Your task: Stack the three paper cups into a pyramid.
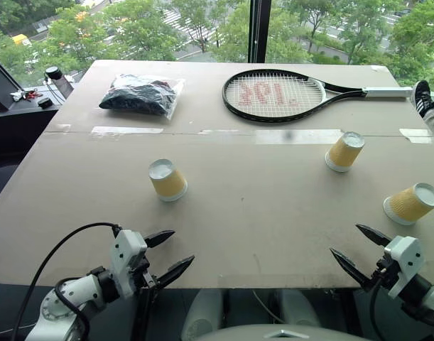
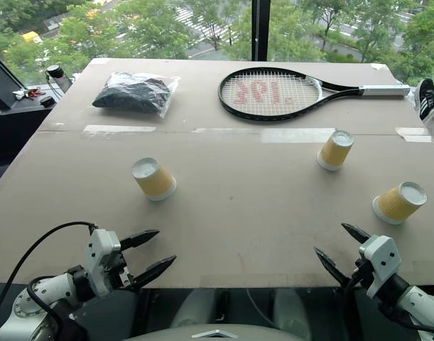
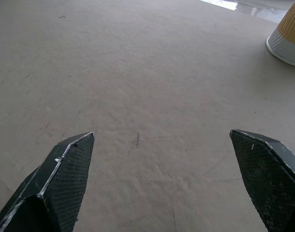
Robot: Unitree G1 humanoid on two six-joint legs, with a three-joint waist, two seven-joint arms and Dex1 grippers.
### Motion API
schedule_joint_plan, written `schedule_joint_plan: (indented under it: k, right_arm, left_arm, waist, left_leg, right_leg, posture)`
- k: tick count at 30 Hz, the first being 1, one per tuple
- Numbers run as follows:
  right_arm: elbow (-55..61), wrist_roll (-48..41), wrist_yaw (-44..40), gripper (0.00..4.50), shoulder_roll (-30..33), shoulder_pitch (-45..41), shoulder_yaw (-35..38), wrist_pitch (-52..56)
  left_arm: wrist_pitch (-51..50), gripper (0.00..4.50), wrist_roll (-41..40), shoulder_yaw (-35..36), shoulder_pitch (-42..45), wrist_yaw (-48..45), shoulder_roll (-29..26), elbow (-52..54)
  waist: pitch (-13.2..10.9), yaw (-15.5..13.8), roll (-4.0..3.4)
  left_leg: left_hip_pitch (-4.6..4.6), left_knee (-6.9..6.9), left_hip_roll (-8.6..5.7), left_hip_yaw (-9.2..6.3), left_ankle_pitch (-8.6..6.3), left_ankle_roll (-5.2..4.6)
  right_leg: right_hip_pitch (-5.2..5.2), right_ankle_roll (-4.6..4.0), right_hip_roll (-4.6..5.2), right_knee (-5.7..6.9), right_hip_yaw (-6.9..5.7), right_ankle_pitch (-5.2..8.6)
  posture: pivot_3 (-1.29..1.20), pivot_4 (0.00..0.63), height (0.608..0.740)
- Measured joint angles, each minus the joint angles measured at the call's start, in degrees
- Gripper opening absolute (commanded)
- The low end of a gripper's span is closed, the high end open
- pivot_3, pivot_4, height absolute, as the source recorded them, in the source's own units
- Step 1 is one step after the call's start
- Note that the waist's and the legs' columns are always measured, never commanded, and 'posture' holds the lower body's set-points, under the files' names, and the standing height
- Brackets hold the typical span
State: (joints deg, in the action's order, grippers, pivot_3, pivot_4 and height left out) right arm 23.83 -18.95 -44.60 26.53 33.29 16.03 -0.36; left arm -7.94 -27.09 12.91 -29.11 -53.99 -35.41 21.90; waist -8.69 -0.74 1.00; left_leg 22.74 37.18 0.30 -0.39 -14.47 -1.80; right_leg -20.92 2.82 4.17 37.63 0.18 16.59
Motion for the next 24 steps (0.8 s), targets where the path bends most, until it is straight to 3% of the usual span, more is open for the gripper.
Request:
schedule_joint_plan:
  k: [6, 16, 24]
  right_arm:
    - [3.48, -4.75, -1.32, 4.45, 0.96, -4.67, -3.11, 2.84]
    - [12.73, -18.77, -8.32, 4.45, 9.61, -18.87, -7.41, 12.00]
    - [15.77, -21.99, -11.67, 4.45, 13.67, -20.16, -8.75, 14.63]
  left_arm:
    - [-2.22, 4.50, -5.27, 1.49, 2.80, 2.84, 2.91, 2.16]
    - [-6.73, 4.50, -11.29, 10.85, 4.89, 10.62, 4.93, 1.90]
    - [-10.69, 4.50, -7.75, 10.62, 19.46, 14.97, -0.59, -4.29]
  waist:
    - [0.00, 0.10, -0.02]
    - [-0.01, -0.15, 0.01]
    - [0.00, -0.17, 0.07]
  left_leg:
    - [-0.01, 0.01, 0.02, -0.01, 0.00, 0.00]
    - [0.06, 0.05, 0.00, -0.15, -0.01, -0.03]
    - [0.07, 0.10, -0.09, -0.25, -0.01, -0.03]
  right_leg:
    - [0.00, 0.00, 0.00, 0.01, -0.01, 0.00]
    - [0.03, 0.20, -0.05, -0.01, -0.24, -0.11]
    - [0.14, 0.24, -0.10, 0.01, -0.36, -0.13]
  posture:
    - [0.00, 0.150, 0.740]
    - [0.00, 0.150, 0.740]
    - [0.00, 0.150, 0.740]
